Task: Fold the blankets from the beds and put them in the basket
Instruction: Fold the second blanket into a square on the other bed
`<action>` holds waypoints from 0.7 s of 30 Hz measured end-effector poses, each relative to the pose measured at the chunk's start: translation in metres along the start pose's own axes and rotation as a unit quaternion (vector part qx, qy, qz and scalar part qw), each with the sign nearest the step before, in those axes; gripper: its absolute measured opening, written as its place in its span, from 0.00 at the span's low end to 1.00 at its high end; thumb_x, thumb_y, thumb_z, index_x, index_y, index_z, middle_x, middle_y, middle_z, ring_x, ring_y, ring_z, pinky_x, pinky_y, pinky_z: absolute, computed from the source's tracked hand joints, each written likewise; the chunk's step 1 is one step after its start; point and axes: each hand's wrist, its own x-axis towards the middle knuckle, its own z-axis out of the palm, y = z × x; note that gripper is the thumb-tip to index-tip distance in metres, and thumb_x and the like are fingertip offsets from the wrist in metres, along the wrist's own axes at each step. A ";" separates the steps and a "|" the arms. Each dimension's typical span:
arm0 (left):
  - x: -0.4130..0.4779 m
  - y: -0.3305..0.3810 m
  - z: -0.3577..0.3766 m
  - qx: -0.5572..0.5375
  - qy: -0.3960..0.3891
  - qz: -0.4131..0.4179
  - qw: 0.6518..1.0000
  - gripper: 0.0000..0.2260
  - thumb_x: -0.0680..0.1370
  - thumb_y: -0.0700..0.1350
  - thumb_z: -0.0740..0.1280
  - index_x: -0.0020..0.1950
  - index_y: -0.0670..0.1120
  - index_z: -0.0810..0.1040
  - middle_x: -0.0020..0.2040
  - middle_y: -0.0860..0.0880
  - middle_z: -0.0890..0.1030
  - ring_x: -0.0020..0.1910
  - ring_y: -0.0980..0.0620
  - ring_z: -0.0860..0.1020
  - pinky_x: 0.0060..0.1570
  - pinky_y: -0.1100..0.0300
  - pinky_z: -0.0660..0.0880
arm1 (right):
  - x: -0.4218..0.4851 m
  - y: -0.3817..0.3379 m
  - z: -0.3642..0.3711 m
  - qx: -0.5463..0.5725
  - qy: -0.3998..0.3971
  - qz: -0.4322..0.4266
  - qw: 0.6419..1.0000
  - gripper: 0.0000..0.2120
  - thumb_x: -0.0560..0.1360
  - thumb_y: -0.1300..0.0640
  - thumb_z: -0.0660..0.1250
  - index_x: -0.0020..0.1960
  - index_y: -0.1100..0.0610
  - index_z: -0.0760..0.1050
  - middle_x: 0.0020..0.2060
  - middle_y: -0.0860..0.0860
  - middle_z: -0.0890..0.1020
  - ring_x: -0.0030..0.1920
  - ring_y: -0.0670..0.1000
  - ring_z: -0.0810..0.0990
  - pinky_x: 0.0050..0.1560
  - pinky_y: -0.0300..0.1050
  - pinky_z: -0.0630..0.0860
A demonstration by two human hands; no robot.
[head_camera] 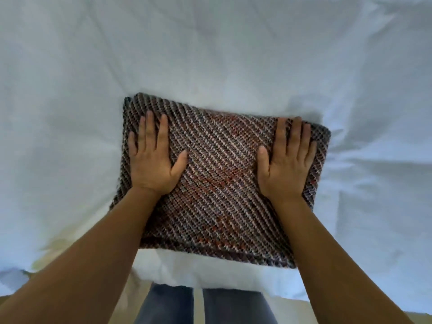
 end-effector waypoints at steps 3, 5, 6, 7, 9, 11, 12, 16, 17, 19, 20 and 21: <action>0.001 0.006 -0.009 -0.007 -0.018 -0.005 1.000 0.37 0.73 0.64 0.45 0.76 0.46 0.43 0.77 0.41 0.45 0.76 0.46 0.43 0.71 0.51 0.36 | 0.005 -0.003 -0.006 0.002 -0.053 0.007 0.999 0.32 0.76 0.42 0.45 0.76 0.55 0.48 0.76 0.58 0.53 0.76 0.59 0.49 0.72 0.50 0.35; -0.005 0.013 -0.021 -0.023 -0.012 -0.019 0.999 0.36 0.74 0.63 0.46 0.76 0.47 0.41 0.77 0.43 0.42 0.75 0.49 0.40 0.70 0.52 0.34 | 0.006 -0.007 -0.019 0.007 -0.068 -0.005 0.998 0.32 0.77 0.42 0.44 0.76 0.55 0.45 0.76 0.58 0.49 0.76 0.59 0.45 0.72 0.53 0.34; -0.014 0.019 -0.027 -0.036 0.001 -0.033 0.999 0.34 0.75 0.62 0.47 0.76 0.48 0.40 0.77 0.44 0.41 0.74 0.51 0.37 0.69 0.53 0.32 | 0.000 -0.010 -0.027 0.013 -0.060 -0.016 0.998 0.32 0.77 0.41 0.44 0.76 0.55 0.44 0.76 0.59 0.49 0.76 0.58 0.43 0.72 0.53 0.33; -0.028 0.025 -0.030 -0.050 0.014 -0.044 0.998 0.33 0.76 0.60 0.48 0.76 0.48 0.39 0.77 0.46 0.40 0.73 0.54 0.35 0.69 0.55 0.30 | -0.011 -0.014 -0.035 0.020 -0.044 -0.033 0.998 0.32 0.78 0.41 0.45 0.76 0.55 0.43 0.76 0.59 0.48 0.75 0.58 0.42 0.72 0.53 0.32; -0.068 0.043 -0.028 -0.065 0.024 -0.038 0.997 0.31 0.78 0.58 0.47 0.75 0.48 0.38 0.76 0.49 0.40 0.73 0.55 0.33 0.69 0.58 0.30 | -0.052 -0.028 -0.042 0.035 -0.013 -0.083 0.996 0.32 0.78 0.41 0.46 0.76 0.55 0.41 0.76 0.57 0.45 0.75 0.55 0.40 0.72 0.55 0.32; -0.105 0.055 -0.018 -0.061 0.003 -0.001 0.998 0.29 0.78 0.56 0.48 0.75 0.47 0.42 0.75 0.47 0.43 0.74 0.51 0.39 0.70 0.51 0.34 | -0.098 -0.039 -0.038 0.029 -0.040 -0.145 0.988 0.32 0.78 0.42 0.47 0.76 0.54 0.41 0.76 0.53 0.42 0.76 0.55 0.41 0.73 0.58 0.36; -0.117 0.055 -0.012 -0.062 -0.013 -0.001 0.998 0.29 0.78 0.56 0.49 0.74 0.47 0.44 0.75 0.46 0.46 0.74 0.49 0.43 0.70 0.48 0.38 | -0.114 -0.037 -0.035 0.007 -0.072 -0.164 0.984 0.32 0.77 0.42 0.49 0.76 0.54 0.45 0.76 0.54 0.45 0.76 0.56 0.45 0.73 0.60 0.41; -0.123 0.014 0.000 -0.053 -0.065 -0.036 0.996 0.31 0.75 0.59 0.49 0.74 0.46 0.49 0.75 0.39 0.53 0.74 0.41 0.52 0.70 0.43 0.47 | -0.118 -0.003 -0.021 -0.079 -0.159 -0.144 0.974 0.30 0.74 0.41 0.53 0.73 0.53 0.60 0.71 0.60 0.65 0.71 0.62 0.63 0.67 0.66 0.57; -0.120 0.003 0.001 -0.044 -0.072 -0.029 0.996 0.32 0.75 0.60 0.49 0.75 0.46 0.48 0.75 0.38 0.53 0.75 0.41 0.51 0.71 0.44 0.48 | -0.113 0.004 -0.021 -0.080 -0.161 -0.121 0.976 0.30 0.74 0.41 0.52 0.72 0.52 0.60 0.71 0.60 0.66 0.70 0.62 0.63 0.67 0.65 0.56; -0.116 -0.010 0.000 -0.040 -0.081 -0.024 0.996 0.34 0.74 0.62 0.48 0.75 0.48 0.44 0.76 0.40 0.51 0.75 0.44 0.48 0.71 0.48 0.45 | -0.110 0.014 -0.023 -0.073 -0.152 -0.089 0.982 0.30 0.74 0.40 0.52 0.73 0.52 0.58 0.71 0.60 0.65 0.71 0.63 0.63 0.67 0.64 0.53; -0.114 -0.011 -0.003 -0.048 -0.082 -0.026 0.995 0.35 0.74 0.64 0.48 0.75 0.48 0.44 0.77 0.41 0.50 0.75 0.45 0.47 0.71 0.49 0.43 | -0.111 0.016 -0.027 -0.063 -0.145 -0.076 0.984 0.31 0.74 0.39 0.52 0.73 0.52 0.58 0.72 0.60 0.64 0.71 0.63 0.62 0.68 0.65 0.52; -0.113 -0.010 -0.007 -0.064 -0.078 -0.031 0.994 0.37 0.73 0.65 0.50 0.76 0.47 0.44 0.77 0.41 0.49 0.75 0.47 0.47 0.71 0.50 0.43 | -0.111 0.018 -0.031 -0.045 -0.136 -0.056 0.988 0.33 0.73 0.38 0.52 0.74 0.52 0.57 0.72 0.61 0.62 0.72 0.63 0.60 0.68 0.65 0.51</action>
